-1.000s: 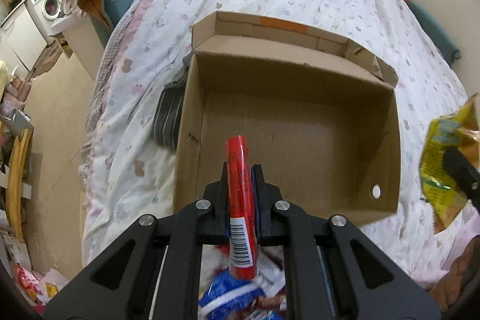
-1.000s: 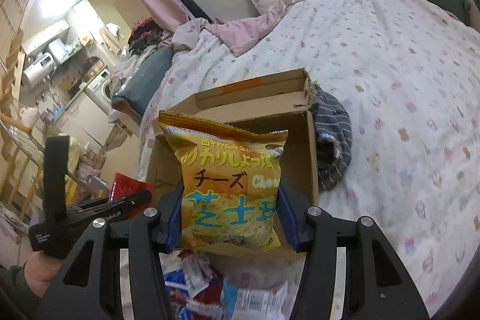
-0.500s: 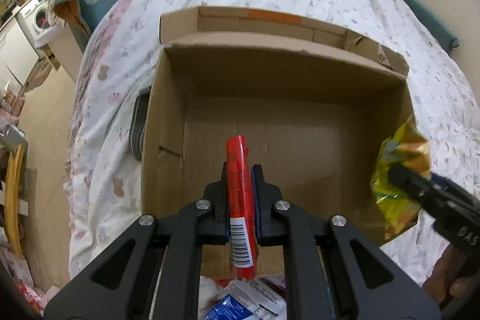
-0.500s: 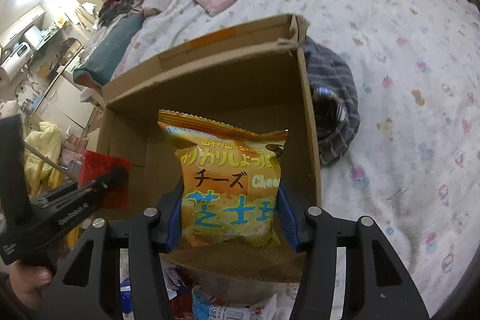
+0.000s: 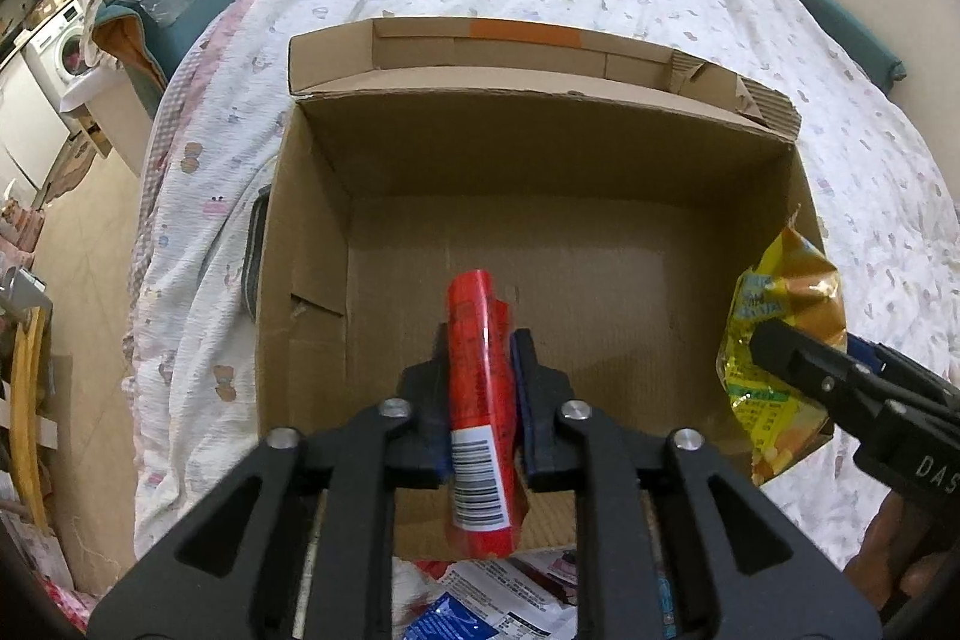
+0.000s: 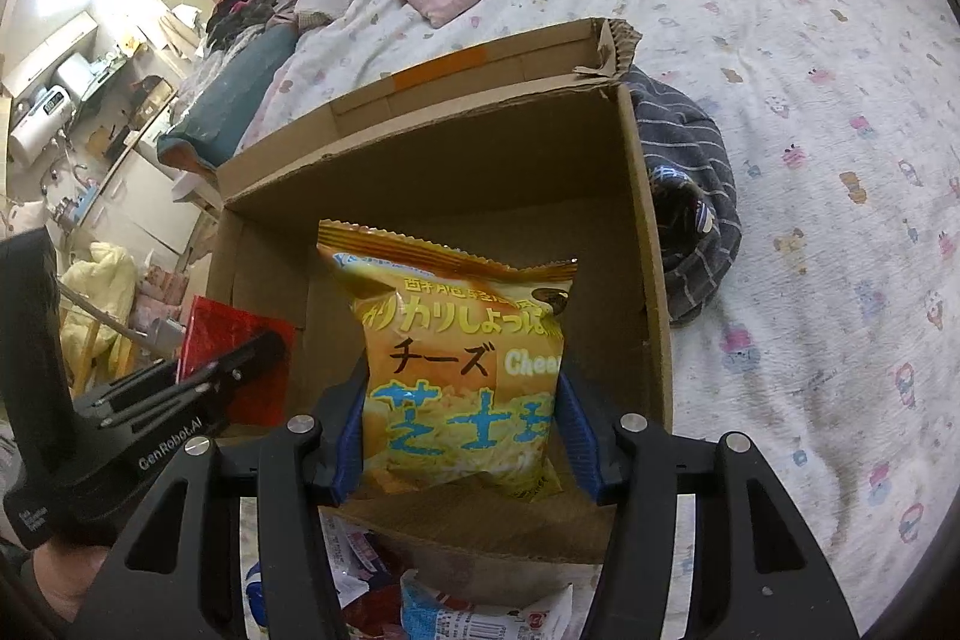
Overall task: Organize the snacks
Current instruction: 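Carry both snacks over the cardboard box and open both tools to drop them, then withdraw both tools from the box back toward the snack pile, then grasp the white Pop-Pan bag with the right tool while the left tool grasps the blue chip bag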
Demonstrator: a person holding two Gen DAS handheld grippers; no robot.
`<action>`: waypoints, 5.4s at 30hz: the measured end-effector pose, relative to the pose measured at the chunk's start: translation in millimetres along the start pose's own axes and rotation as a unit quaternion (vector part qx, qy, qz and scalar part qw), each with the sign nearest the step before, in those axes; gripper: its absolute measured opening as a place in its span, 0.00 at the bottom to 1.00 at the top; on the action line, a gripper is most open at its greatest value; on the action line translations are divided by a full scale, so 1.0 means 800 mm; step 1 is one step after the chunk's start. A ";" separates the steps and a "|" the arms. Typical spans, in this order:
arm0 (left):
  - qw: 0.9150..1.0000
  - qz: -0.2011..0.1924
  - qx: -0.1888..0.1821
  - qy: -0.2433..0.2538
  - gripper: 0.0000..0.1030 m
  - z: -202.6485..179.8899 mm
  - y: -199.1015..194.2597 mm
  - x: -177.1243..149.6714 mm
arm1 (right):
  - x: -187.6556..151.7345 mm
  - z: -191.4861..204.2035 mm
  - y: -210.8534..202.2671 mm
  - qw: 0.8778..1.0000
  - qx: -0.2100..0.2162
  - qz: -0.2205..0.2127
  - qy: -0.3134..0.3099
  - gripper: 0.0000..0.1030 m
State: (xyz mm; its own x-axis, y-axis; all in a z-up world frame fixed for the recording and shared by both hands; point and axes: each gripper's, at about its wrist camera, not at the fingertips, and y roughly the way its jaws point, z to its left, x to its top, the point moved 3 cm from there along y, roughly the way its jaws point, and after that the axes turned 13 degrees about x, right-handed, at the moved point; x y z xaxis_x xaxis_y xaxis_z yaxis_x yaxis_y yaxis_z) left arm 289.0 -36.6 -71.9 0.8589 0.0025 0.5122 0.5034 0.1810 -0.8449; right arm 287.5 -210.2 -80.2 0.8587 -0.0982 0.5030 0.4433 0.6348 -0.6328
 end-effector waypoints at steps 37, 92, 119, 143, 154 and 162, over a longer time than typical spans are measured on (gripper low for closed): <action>0.991 -0.055 0.053 -0.109 0.73 0.035 -0.135 -0.048 | -0.100 0.033 -0.172 0.997 0.006 -0.076 0.003 1.00; 0.993 0.078 0.071 -0.058 0.83 0.016 -0.075 -0.172 | -0.155 -0.011 -0.125 0.998 -0.004 0.046 0.044 1.00; 0.995 0.078 0.008 -0.054 0.83 0.066 -0.054 -0.171 | -0.164 -0.055 -0.126 0.989 0.014 0.037 0.146 1.00; 0.979 0.144 0.013 -0.142 0.83 0.124 -0.023 -0.185 | -0.253 0.036 -0.023 0.973 -0.004 0.233 -0.005 0.87; 0.981 0.169 0.028 -0.088 0.83 0.109 -0.004 -0.202 | -0.200 0.037 -0.095 0.992 0.087 0.091 0.014 0.62; 0.987 0.150 0.025 -0.052 0.83 0.090 -0.017 -0.202 | -0.178 0.015 -0.124 0.995 0.085 0.025 0.046 0.62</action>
State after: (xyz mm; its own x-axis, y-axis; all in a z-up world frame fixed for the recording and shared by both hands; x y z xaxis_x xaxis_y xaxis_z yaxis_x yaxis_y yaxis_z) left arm 136.5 31.2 -132.5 0.9529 0.1636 0.2553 0.2204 0.2045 -0.9537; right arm 118.6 -250.0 -82.0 0.9020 -0.1271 0.4125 0.3557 0.7603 -0.5436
